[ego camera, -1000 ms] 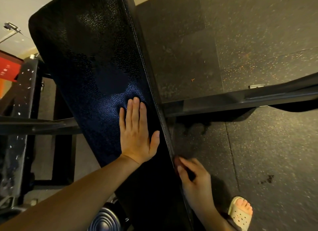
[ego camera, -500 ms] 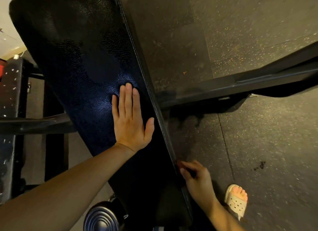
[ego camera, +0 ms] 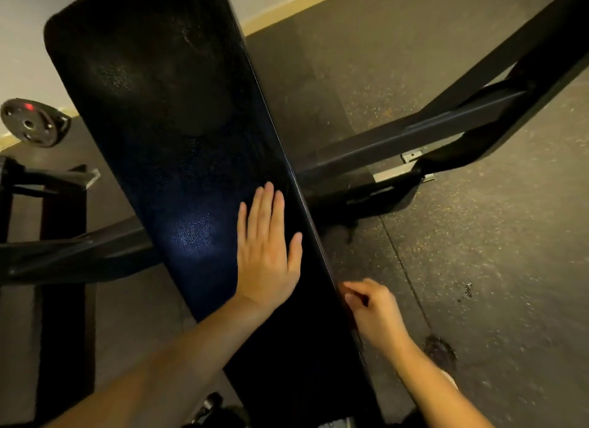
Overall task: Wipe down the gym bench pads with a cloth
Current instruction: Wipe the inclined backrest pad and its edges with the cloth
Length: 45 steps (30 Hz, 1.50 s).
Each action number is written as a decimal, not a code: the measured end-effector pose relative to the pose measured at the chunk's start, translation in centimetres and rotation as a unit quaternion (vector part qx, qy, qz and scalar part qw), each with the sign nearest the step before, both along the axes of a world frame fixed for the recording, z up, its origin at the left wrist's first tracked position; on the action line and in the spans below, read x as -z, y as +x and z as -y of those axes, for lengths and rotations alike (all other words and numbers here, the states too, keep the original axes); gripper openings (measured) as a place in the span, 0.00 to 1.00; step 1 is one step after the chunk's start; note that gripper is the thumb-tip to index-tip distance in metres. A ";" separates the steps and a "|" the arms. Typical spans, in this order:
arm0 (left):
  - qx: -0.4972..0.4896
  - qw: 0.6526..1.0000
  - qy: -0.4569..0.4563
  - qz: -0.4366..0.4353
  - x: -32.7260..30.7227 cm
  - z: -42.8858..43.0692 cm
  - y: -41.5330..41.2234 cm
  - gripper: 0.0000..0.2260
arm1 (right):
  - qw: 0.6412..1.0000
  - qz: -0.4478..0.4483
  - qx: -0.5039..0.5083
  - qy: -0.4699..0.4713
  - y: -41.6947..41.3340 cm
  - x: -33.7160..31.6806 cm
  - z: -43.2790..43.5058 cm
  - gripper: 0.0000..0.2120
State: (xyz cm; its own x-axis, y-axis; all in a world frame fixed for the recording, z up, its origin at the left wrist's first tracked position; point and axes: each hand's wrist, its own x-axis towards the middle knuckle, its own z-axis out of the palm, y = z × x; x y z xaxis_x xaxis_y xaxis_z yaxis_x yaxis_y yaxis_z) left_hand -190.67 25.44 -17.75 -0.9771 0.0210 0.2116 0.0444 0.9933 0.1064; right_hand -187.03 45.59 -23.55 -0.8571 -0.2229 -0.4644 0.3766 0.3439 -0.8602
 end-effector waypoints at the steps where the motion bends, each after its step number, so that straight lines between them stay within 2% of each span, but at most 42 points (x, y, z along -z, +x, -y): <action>1: 0.000 1.000 0.000 0.012 0.9 -0.6 1.4 0.31 | 1.000 -0.023 -0.004 -0.011 -1.6 -0.8 0.5 0.24; 3: -0.018 0.999 -0.025 0.033 2.6 -1.4 2.4 0.32 | 0.992 -0.110 -0.007 -0.058 -5.7 -2.8 2.3 0.14; 5: -0.054 0.996 -0.067 0.036 3.8 -2.0 1.9 0.35 | 0.980 -0.169 -0.010 -0.102 -8.5 -3.9 3.6 0.12; 6: -0.064 0.994 -0.083 0.033 4.2 -2.2 1.7 0.36 | 0.979 -0.165 -0.010 -0.122 -8.3 -3.7 3.7 0.13; 8: -0.065 0.993 -0.095 0.026 5.1 -2.2 1.7 0.37 | 0.981 -0.136 -0.001 -0.139 -5.0 -1.1 1.9 0.13; 11: -0.065 0.993 -0.102 -0.007 5.5 -2.3 1.5 0.37 | 0.994 -0.028 -0.005 -0.109 2.1 4.1 -2.4 0.16; 13: -0.064 0.993 -0.094 -0.019 5.7 -2.3 1.5 0.37 | 0.996 0.017 -0.016 -0.085 3.8 5.4 -3.4 0.17; 18: -0.059 0.992 -0.106 -0.027 5.9 -2.3 1.4 0.37 | 0.988 -0.079 0.012 -0.131 -3.7 1.7 1.3 0.13; 21: -0.059 0.992 -0.107 -0.036 5.9 -2.4 1.3 0.37 | 0.982 -0.094 0.020 -0.163 -2.9 1.8 1.1 0.13; 23: -0.059 0.992 -0.108 -0.039 6.0 -2.4 1.3 0.37 | 0.990 -0.046 -0.006 -0.137 1.7 4.4 -1.7 0.12; 25: -0.060 0.991 -0.113 -0.037 6.0 -2.5 1.3 0.37 | 0.995 0.050 -0.041 -0.075 5.6 6.0 -4.4 0.12; 27: -0.062 0.991 -0.114 -0.039 6.0 -2.6 1.3 0.37 | 0.994 0.088 -0.049 -0.043 5.5 6.4 -4.5 0.15; 31: -0.061 0.991 -0.118 -0.035 5.9 -2.6 1.3 0.37 | 0.994 -0.054 -0.013 -0.097 -2.4 2.6 0.5 0.12; 34: -0.060 0.990 -0.119 -0.036 5.8 -2.5 1.3 0.37 | 0.981 -0.096 0.035 -0.164 -3.1 2.1 1.6 0.11; 35: -0.059 0.990 -0.118 -0.040 5.9 -2.5 1.3 0.37 | 0.982 -0.081 0.038 -0.166 -1.0 3.2 0.8 0.11; 37: -0.060 0.990 -0.118 -0.047 6.1 -2.5 1.3 0.37 | 0.991 0.011 0.028 -0.131 4.3 5.9 -2.0 0.10; 39: -0.061 0.990 -0.118 -0.047 6.1 -2.5 1.3 0.37 | 0.994 0.089 0.013 -0.065 8.1 7.2 -4.5 0.13; 40: -0.060 0.990 -0.118 -0.047 6.2 -2.6 1.4 0.37 | 0.995 0.096 0.011 -0.037 8.3 7.3 -4.6 0.15; 42: -0.061 0.990 -0.118 -0.046 6.1 -2.6 1.3 0.37 | 0.999 0.045 0.013 -0.022 5.7 6.6 -2.5 0.13; 45: -0.061 0.990 -0.118 -0.042 6.1 -2.5 1.3 0.37 | 0.994 -0.088 0.048 -0.053 -0.7 3.2 1.9 0.10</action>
